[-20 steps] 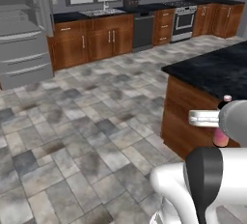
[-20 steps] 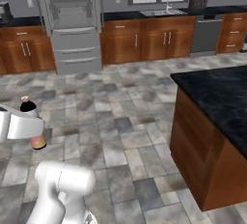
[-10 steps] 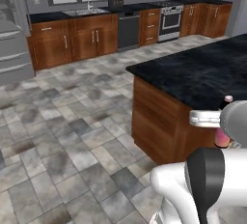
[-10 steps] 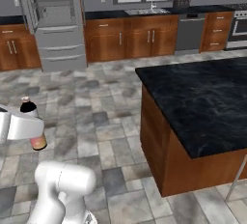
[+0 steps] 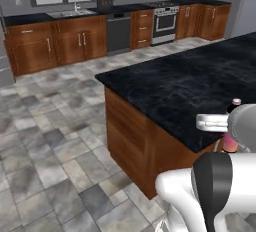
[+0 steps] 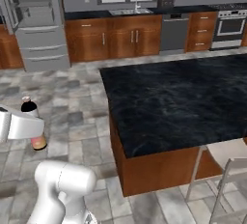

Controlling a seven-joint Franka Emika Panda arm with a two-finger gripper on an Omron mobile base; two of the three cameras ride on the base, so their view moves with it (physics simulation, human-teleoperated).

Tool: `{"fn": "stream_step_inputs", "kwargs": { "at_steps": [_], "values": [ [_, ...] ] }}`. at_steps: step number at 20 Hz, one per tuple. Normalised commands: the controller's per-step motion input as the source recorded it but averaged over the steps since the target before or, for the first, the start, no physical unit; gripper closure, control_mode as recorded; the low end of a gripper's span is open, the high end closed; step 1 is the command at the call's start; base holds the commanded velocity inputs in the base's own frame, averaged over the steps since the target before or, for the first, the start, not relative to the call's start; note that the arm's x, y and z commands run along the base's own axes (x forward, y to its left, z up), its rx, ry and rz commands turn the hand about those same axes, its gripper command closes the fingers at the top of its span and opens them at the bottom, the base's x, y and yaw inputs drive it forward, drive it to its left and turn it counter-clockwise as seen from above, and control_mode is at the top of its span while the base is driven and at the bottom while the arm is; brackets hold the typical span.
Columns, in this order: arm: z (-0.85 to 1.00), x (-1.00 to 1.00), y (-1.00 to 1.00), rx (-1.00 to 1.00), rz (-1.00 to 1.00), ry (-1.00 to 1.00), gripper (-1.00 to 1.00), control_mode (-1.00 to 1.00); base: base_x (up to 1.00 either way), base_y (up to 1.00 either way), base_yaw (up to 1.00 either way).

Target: Open the fridge, grab two sodas, and place both sodas inside the bowl with ice on the dining counter.

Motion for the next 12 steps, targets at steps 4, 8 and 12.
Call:
{"fn": "stream_step_inputs", "kwargs": {
  "at_steps": [4, 8, 12],
  "values": [
    [0.0, 0.0, 0.0, 0.0, 0.0, 0.0, 1.0, 1.0, 0.0, -1.0, 0.0],
    [0.0, 0.0, 0.0, 0.0, 0.0, 0.0, 1.0, 1.0, 0.0, -1.0, 0.0],
    [0.0, 0.0, 0.0, 0.0, 0.0, 0.0, 1.0, 1.0, 0.0, -1.0, 0.0]
  ]
}}
